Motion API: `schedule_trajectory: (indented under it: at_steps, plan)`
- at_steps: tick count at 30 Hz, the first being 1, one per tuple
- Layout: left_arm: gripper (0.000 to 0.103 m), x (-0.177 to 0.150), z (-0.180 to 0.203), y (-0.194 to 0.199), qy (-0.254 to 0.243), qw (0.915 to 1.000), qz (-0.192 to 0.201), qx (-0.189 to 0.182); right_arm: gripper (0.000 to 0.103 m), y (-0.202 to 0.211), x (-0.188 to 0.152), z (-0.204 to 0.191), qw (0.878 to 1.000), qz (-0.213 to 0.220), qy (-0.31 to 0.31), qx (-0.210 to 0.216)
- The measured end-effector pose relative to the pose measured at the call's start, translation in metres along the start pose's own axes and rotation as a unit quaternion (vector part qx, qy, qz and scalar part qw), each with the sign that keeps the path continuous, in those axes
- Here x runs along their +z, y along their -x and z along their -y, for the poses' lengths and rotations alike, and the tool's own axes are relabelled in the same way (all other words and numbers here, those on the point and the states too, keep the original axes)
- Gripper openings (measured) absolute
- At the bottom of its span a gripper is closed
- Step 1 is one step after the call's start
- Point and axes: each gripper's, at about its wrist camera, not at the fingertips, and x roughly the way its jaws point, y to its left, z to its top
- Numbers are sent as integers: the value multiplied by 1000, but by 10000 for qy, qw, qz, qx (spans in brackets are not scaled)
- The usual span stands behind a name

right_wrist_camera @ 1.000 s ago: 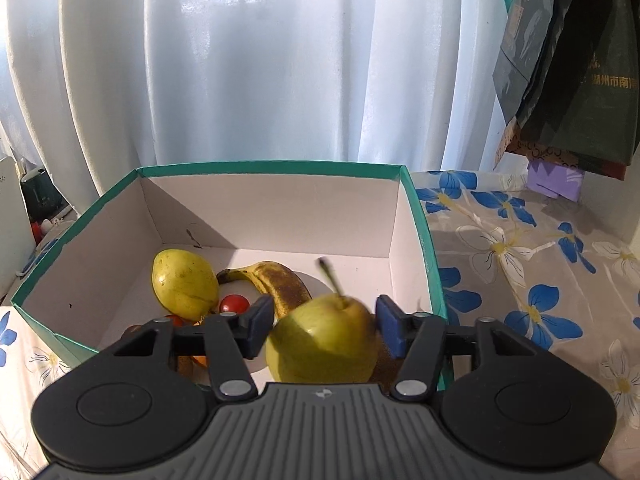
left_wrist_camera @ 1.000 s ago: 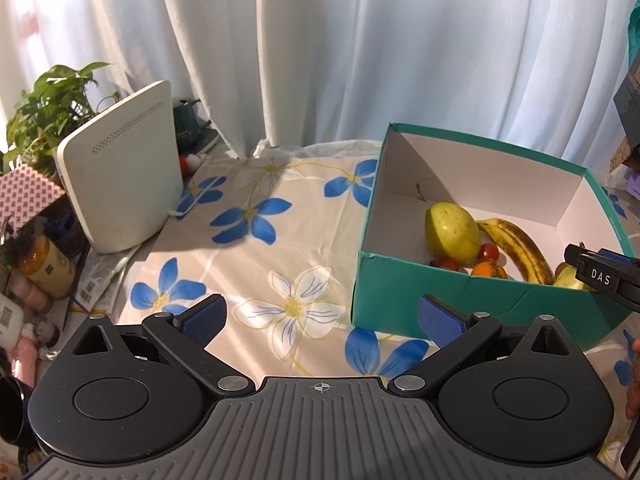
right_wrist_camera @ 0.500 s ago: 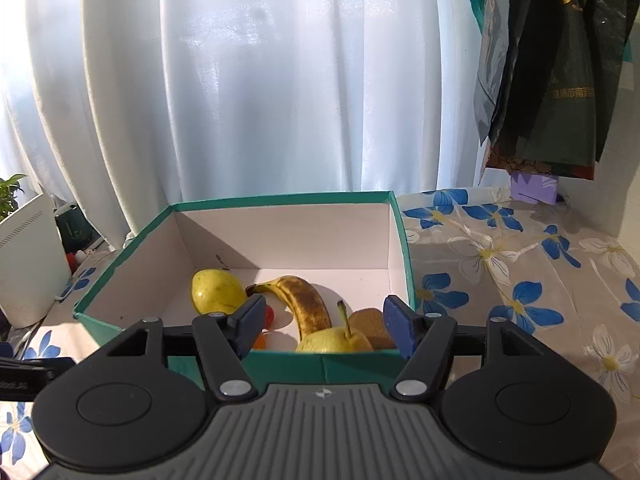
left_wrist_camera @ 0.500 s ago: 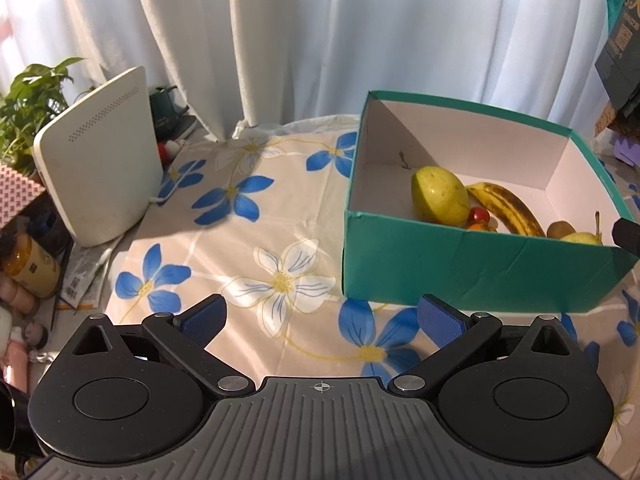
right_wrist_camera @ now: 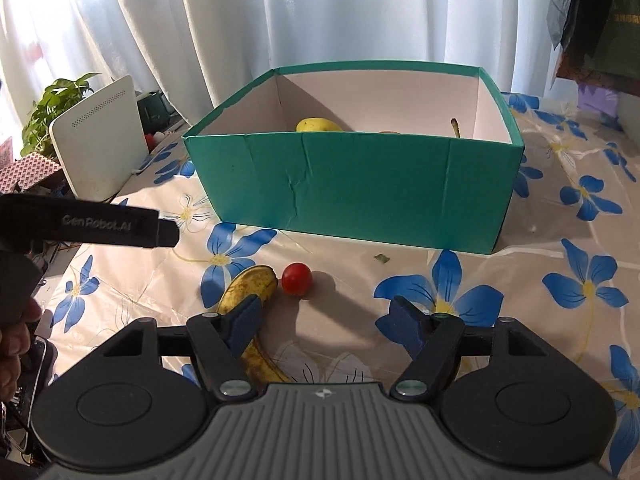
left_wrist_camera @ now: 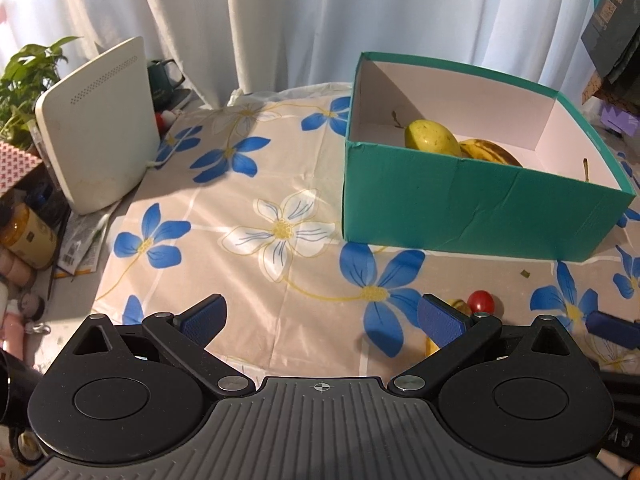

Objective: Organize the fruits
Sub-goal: 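Grasp the red cherry tomato with the right gripper while the left gripper approaches the banana, then close the left gripper on the yellow banana while the right gripper holds the tomato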

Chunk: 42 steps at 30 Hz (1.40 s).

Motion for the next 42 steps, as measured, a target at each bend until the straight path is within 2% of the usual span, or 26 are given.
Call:
schedule_trajectory:
  at_steps: [5,10,17,22,27,33,42]
  plan:
    - [103,-9,-9,4,19,10000,-63,19,57,-16,7,2,9999,-40,-97,-17]
    - [103,-14,-19,5,137,9998,-133,69,53,-31,13,-2,9999,-66,-63,-57]
    - [103,-16,-26,3,179,9996,-207,121,38,-53,16,-10,9997,-253,56,-5]
    - [103,-16,-30,-1,224,9992,-286,159,37,-60,18,-15,9993,-350,54,150]
    - [103,-16,-31,-4,210,9990,-348,163,33,-65,20,-15,9992,-369,30,134]
    - [103,-16,-33,-6,180,9990,-367,178,23,-75,17,-21,9983,-561,117,98]
    - [103,-16,-26,-10,36,9991,-420,45,23,-59,23,-15,9997,-226,46,-43]
